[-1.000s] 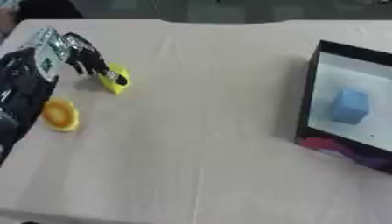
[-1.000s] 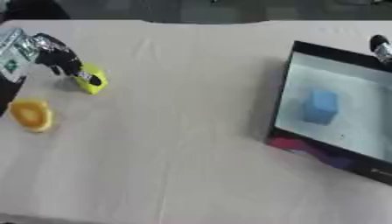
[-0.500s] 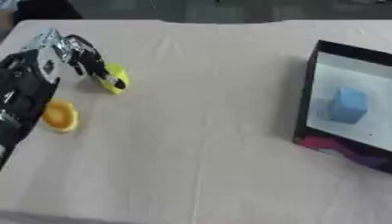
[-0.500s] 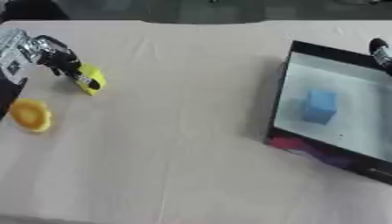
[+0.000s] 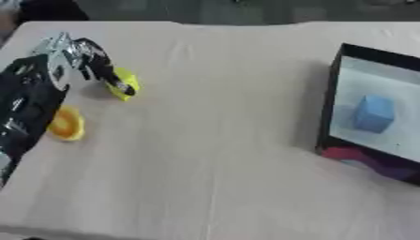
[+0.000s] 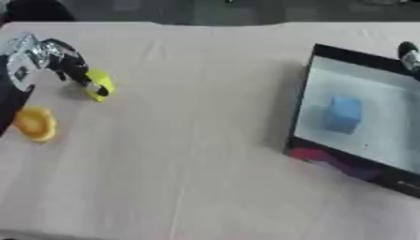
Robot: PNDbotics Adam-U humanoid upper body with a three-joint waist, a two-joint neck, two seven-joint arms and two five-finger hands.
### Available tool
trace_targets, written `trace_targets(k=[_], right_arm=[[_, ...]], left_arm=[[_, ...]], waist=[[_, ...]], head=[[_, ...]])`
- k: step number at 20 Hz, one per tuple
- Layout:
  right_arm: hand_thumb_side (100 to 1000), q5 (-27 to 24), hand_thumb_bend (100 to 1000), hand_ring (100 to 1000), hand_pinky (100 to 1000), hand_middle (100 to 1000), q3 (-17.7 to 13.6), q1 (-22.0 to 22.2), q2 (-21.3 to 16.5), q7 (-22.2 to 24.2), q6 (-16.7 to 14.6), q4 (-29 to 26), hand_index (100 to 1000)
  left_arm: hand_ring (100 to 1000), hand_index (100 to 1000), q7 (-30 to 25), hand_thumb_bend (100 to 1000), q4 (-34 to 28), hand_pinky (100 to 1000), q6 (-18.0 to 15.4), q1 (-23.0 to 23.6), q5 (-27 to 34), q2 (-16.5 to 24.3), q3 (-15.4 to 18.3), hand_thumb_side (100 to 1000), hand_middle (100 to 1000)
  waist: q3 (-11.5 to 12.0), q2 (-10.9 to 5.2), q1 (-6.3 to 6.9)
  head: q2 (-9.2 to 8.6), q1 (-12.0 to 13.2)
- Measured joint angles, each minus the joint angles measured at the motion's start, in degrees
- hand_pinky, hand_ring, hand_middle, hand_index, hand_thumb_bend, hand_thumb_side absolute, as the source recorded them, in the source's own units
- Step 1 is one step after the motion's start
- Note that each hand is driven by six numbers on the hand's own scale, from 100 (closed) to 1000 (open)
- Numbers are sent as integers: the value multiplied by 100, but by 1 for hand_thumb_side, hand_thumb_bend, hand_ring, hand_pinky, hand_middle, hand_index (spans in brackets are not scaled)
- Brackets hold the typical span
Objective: Pick up the objects with one hand, pass them to the other hand, and then place them into the box on the other side of the table.
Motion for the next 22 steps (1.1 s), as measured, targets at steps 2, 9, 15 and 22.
trace_targets(k=[2,9,15,22], right_arm=[[525,0,275,1000,952,897,0,0,0,0,0,1,895],[526,0,272,1000,952,897,-1,2,8,0,-2,35,896],[520,0,285,1000,952,897,-1,2,14,13,-14,40,896],[518,3,287,1000,953,897,-1,13,18,29,-31,71,896]], left_arm=[[861,648,-14,574,0,871,-14,-1,-50,-3,-1,334,748],[856,591,-54,511,0,862,-53,-24,-228,-48,-3,244,736],[850,572,-110,388,-24,853,-98,-37,-328,-95,-7,175,722],[841,540,-118,332,-186,839,-68,-37,-395,-98,-91,100,706]], waist=[[0,0,0],[-1,0,0],[5,-11,0],[16,-12,0]], head=[[0,12],[-1,19],[-1,24],[0,41]])
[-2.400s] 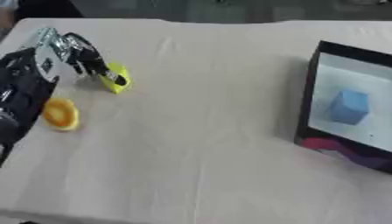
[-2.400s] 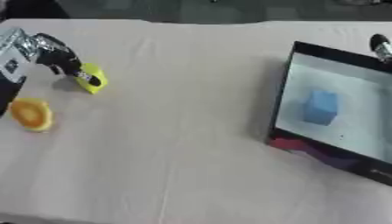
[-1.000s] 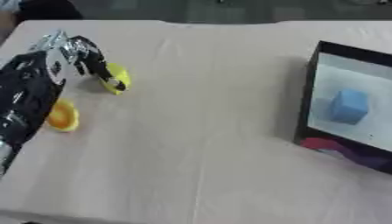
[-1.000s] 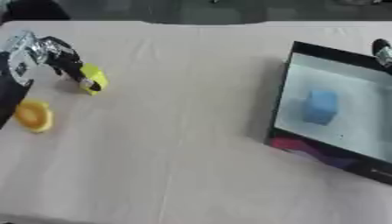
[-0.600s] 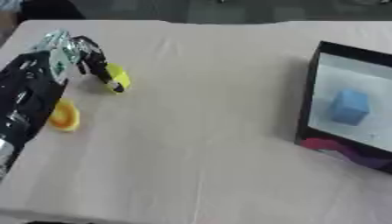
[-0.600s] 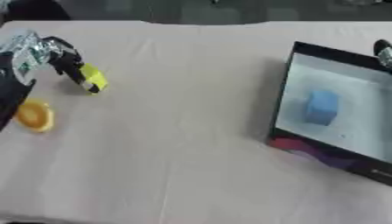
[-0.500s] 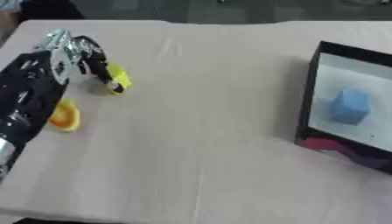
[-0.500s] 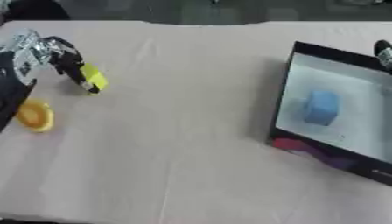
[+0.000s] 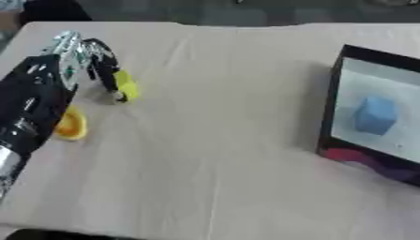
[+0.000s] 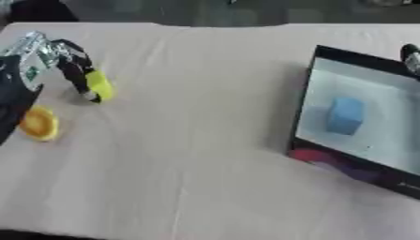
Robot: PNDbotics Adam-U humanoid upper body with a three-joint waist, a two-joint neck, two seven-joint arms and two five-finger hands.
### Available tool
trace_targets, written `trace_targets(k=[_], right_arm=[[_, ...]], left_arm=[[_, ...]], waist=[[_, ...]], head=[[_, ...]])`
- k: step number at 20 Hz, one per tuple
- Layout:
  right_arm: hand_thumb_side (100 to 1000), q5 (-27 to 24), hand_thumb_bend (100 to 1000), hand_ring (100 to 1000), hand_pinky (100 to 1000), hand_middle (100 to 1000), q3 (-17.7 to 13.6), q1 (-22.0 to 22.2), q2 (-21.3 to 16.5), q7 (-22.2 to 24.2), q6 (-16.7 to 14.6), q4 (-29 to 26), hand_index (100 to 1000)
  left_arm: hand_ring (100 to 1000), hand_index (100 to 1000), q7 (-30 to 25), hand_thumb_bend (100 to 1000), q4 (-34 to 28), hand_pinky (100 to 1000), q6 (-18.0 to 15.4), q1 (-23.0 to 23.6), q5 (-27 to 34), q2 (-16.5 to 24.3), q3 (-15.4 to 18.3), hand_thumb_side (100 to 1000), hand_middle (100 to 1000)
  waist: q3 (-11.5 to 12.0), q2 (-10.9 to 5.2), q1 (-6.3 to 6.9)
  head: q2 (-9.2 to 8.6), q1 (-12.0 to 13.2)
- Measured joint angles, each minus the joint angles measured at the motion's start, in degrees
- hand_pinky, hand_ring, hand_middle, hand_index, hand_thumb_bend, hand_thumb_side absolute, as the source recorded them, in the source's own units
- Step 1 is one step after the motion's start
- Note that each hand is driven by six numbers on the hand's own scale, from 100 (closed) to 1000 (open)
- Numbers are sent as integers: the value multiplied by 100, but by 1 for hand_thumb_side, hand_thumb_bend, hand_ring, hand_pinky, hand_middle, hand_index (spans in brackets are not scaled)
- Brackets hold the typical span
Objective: Pick up the objects with one hand, pass them to the other hand, and then place them into the box on the other side of the table.
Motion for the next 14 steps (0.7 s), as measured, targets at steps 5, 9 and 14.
trace_targets(k=[5,9,14], right_arm=[[513,3,290,1000,953,897,-1,11,0,13,-17,-1,896],[504,-5,296,1000,953,898,-3,9,-1,6,-29,-51,896],[492,-53,305,1000,954,898,-39,-14,-6,-33,-53,-218,897]], left_arm=[[826,531,34,279,-676,830,74,1,51,114,-39,100,695],[811,519,168,229,-1623,823,266,87,226,324,-53,100,685],[787,506,556,146,-2827,815,663,386,524,582,-65,100,667]], waist=[[33,0,0],[57,0,-1],[85,0,-3]], head=[[1,3],[1,-3],[-2,-29]])
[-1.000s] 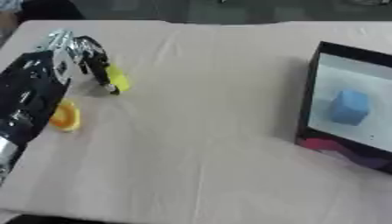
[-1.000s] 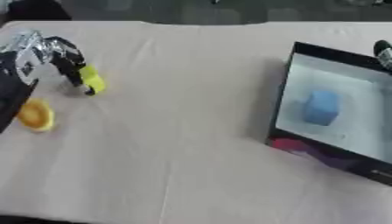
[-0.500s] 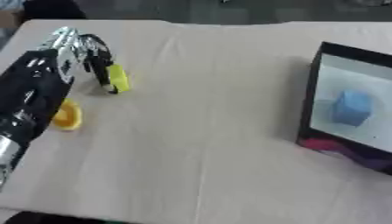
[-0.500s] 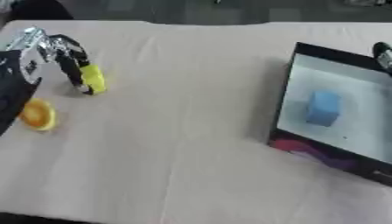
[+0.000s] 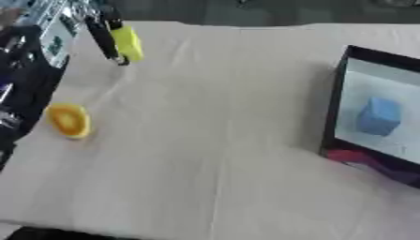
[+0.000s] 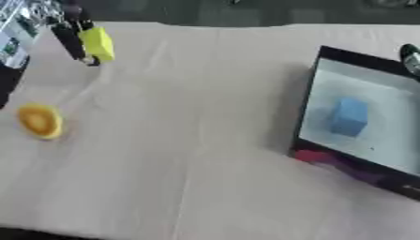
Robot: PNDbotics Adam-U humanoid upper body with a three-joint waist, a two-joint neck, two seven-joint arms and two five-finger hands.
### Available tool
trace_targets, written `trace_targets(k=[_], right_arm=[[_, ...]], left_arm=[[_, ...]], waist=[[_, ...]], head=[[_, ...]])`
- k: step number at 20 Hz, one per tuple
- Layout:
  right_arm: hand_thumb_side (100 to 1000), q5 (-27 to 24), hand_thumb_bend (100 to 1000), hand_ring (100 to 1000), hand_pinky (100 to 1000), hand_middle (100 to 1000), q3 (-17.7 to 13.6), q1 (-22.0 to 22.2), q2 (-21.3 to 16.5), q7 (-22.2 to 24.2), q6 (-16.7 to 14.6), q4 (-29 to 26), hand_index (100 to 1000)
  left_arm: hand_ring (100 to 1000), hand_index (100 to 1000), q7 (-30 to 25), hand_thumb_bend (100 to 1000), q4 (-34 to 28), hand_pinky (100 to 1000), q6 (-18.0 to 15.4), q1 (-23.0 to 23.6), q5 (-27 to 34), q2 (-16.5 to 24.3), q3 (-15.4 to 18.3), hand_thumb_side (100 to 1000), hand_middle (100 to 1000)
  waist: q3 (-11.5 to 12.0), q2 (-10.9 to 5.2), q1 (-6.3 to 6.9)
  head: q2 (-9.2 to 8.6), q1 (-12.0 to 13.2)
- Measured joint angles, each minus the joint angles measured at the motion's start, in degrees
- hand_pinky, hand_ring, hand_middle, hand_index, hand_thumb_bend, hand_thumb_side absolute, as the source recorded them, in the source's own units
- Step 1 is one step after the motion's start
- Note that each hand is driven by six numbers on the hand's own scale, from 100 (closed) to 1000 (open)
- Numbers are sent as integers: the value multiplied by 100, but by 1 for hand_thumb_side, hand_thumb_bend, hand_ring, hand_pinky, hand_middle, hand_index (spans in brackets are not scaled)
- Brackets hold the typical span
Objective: Pick up the objects with one hand, pass them to the other hand, and then place them into the box on the other side of the table.
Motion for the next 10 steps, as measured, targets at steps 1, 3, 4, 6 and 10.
trace_targets(k=[1,3,4,6,10], right_arm=[[491,-16,306,1000,954,898,-3,-1,-1,-14,-1,-33,897],[488,-39,308,1000,954,898,-27,-3,-11,-38,2,-105,897],[486,-55,309,1000,954,898,-34,-7,-18,-53,2,-138,897],[484,-85,309,1000,953,899,-46,-31,-18,-81,8,-201,897],[481,-135,307,1000,953,899,-71,-55,-18,-127,9,-290,898]], left_arm=[[784,506,85,130,-191,814,81,77,85,37,-8,100,665],[777,503,258,100,-515,807,225,224,287,93,-16,100,659],[768,500,359,100,-674,788,271,297,418,113,-17,100,653],[757,496,601,100,-987,770,315,461,702,151,-19,100,645],[744,495,1141,100,-1554,756,258,798,1189,189,-28,100,633]], waist=[[5,0,0],[15,0,-4],[19,0,-14],[24,0,-40],[34,0,-91]], head=[[-2,-1],[-12,-15],[-32,-27],[-70,-50],[-164,-86]])
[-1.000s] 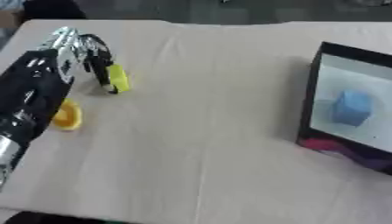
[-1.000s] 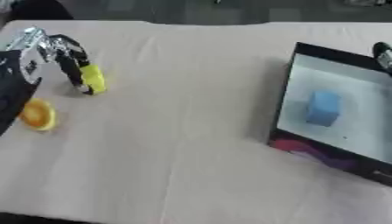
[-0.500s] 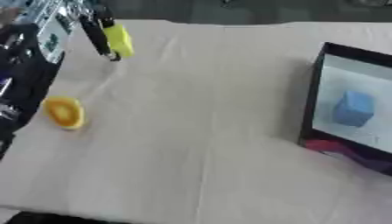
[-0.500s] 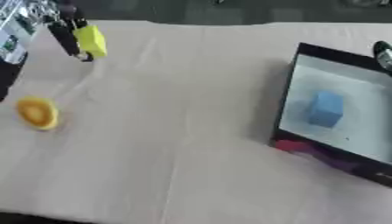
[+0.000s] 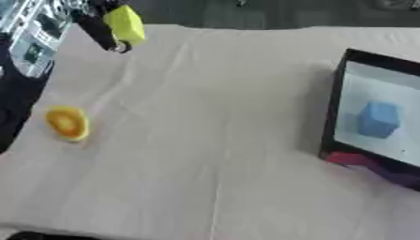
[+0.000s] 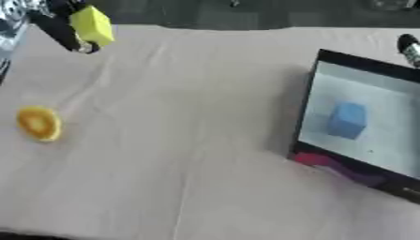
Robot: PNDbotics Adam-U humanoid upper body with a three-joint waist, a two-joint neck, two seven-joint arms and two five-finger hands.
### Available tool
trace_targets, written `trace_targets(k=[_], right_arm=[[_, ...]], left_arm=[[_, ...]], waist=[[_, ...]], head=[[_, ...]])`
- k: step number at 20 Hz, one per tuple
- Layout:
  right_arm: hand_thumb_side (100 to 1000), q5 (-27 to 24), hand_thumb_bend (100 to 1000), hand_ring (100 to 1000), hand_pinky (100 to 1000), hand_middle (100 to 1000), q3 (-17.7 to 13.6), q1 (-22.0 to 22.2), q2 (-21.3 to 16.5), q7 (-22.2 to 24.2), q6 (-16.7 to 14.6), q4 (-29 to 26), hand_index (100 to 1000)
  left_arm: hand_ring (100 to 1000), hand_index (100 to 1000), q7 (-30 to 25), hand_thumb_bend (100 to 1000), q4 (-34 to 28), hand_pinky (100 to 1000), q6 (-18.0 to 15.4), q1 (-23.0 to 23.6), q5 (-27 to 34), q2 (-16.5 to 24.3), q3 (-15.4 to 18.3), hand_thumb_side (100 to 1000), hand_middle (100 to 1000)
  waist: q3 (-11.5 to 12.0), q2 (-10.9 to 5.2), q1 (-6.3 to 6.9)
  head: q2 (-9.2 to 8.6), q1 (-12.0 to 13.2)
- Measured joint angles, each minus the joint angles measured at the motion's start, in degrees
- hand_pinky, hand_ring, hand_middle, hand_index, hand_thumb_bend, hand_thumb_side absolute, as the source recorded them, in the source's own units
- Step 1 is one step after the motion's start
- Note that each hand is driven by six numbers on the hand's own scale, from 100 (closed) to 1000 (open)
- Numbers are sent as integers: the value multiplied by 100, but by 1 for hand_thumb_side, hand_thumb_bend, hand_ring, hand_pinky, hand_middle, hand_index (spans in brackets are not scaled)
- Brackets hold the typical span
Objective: Pick up the objects with one hand, pass them to the other hand, and then place them into the box on the other side of the table.
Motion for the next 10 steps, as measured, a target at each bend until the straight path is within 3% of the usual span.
trace_targets(k=[5,10], right_arm=[[473,-47,305,1000,953,900,-23,-67,0,-21,-20,-97,898],[455,-51,318,1000,953,900,13,-221,0,31,-32,-328,898]], left_arm=[[727,490,625,100,-436,747,-256,370,490,2,-54,116,621],[713,486,1177,100,-487,740,-523,614,908,-217,-101,144,612]], waist=[[4,0,-60],[4,0,-106]], head=[[-98,-57],[-146,-87]])
